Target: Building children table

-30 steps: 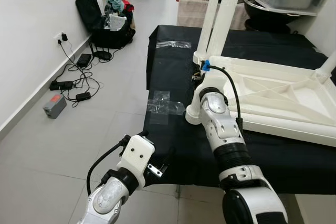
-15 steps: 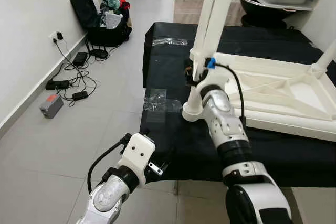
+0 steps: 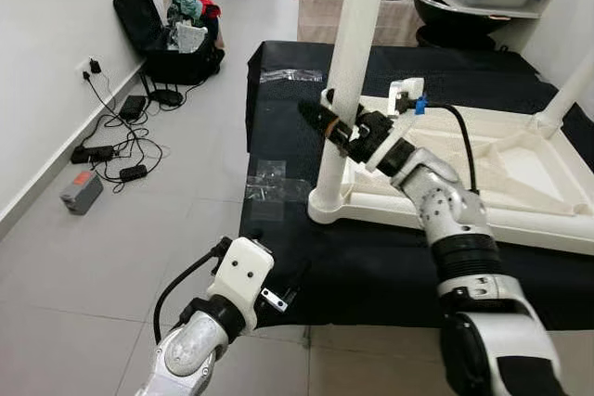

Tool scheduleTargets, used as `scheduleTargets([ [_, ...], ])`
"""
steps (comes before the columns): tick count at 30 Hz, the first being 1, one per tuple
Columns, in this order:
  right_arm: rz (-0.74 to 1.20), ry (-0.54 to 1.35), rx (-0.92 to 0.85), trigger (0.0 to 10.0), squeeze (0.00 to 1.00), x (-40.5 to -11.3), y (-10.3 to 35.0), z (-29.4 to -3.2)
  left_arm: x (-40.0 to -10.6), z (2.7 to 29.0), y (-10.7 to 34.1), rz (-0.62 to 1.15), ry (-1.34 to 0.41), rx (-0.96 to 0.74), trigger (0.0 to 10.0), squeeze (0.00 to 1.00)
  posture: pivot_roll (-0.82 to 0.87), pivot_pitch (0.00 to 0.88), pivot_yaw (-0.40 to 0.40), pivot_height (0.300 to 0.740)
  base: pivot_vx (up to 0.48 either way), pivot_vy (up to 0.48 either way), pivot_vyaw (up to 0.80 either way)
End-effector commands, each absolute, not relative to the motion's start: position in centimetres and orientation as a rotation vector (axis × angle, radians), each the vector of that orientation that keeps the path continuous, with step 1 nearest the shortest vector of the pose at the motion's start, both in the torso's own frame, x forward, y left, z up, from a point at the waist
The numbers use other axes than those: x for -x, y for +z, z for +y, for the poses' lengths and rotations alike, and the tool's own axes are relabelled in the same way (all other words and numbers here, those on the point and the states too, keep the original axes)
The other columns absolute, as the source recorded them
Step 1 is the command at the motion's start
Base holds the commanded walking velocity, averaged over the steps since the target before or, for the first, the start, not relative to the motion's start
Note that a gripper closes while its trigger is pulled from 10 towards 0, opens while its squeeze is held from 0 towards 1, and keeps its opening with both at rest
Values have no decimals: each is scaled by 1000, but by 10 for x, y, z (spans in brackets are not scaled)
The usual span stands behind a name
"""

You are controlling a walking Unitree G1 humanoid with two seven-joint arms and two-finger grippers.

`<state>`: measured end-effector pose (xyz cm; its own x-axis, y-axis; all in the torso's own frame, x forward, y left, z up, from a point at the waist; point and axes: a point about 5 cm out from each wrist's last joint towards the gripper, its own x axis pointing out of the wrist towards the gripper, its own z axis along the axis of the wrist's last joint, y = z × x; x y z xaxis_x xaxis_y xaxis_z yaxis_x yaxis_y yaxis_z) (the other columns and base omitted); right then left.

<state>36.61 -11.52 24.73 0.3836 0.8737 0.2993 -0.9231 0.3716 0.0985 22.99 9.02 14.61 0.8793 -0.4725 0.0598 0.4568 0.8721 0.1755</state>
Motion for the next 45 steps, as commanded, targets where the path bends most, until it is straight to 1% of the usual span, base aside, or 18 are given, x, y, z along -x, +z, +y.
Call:
scheduleTargets([
  [1, -118, 1346, -241, 10000, 0, -357, 230, -96, -229, 88, 144, -94, -488, -154, 10000, 0, 124, 96, -96, 740, 0, 0, 0],
  [5, -104, 1406, -219, 10000, 0, -355, 229, -88, -228, 89, 144, -94, -485, -153, 10000, 0, 121, 99, -94, 740, 0, 0, 0],
  [7, -120, 1347, -204, 0, 0, -361, 232, -80, -228, 88, 145, -95, -485, -152, 10000, 0, 118, 99, -94, 740, 0, 0, 0],
  [18, -176, 880, -147, 0, 0, -391, 242, -88, -229, 88, 144, -95, -485, -150, 10000, 0, 114, 97, -96, 740, 0, 0, 0],
  [21, -145, 650, -139, 0, 0, -401, 240, -95, -229, 88, 144, -94, -485, -151, 10000, 0, 114, 92, -94, 740, 0, 0, 0],
  [23, -104, 393, -145, 0, 0, -408, 234, -107, -229, 88, 144, -94, -486, -152, 10000, 0, 115, 88, -93, 740, 0, 0, 0],
  [24, -104, 393, -145, 0, 0, -408, 234, -107, -229, 88, 144, -94, -486, -152, 10000, 0, 115, 88, -93, 740, 0, 0, 0],
  [25, -59, 91, -142, 0, 0, -408, 220, -127, -228, 89, 143, -94, -489, -154, 10000, 0, 110, 86, -92, 740, 0, 0, 0],
  [26, -50, 22, -140, 0, 0, -408, 217, -131, -228, 89, 143, -94, -489, -155, 10000, 0, 110, 86, -92, 740, 0, 0, 0],
  [31, -46, -215, -137, 0, 0, -394, 204, -139, -228, 88, 143, -93, -492, -155, 10000, 0, 112, 80, -91, 740, 0, 0, 0],
  [35, -11, -280, -176, 0, 0, -386, 193, -131, -228, 88, 143, -93, -493, -156, 10000, 0, 115, 76, -91, 740, 0, 0, 0],
  [36, 20, -282, -198, 3569, 0, -383, 187, -122, -228, 88, 142, -92, -494, -157, 10000, 0, 118, 74, -93, 740, 0, 0, 0],
  [37, 44, -279, -228, 10000, 0, -381, 183, -116, -228, 88, 142, -92, -495, -158, 10000, 0, 118, 74, -93, 740, 0, 0, 0],
  [39, 60, -289, -244, 10000, 0, -380, 181, -111, -228, 87, 142, -92, -496, -159, 10000, 0, 118, 74, -93, 740, 0, 0, 0],
  [40, 40, -273, -253, 10000, 122, -380, 185, -108, -228, 87, 142, -92, -496, -158, 10000, 0, 115, 68, -93, 740, 0, 0, 0],
  [41, 40, -273, -253, 10000, 122, -380, 185, -108, -228, 87, 142, -92, -496, -158, 10000, 0, 115, 68, -93, 740, 0, 0, 0],
  [42, 4, -241, -256, 10000, 1000, -382, 191, -106, -228, 87, 142, -91, -496, -157, 10000, 0, 115, 68, -93, 740, 0, 0, 0],
  [45, -34, -238, -241, 10000, 1000, -382, 198, -108, -227, 87, 141, -91, -497, -156, 10000, 0, 112, 64, -93, 740, 0, 0, 0],
])
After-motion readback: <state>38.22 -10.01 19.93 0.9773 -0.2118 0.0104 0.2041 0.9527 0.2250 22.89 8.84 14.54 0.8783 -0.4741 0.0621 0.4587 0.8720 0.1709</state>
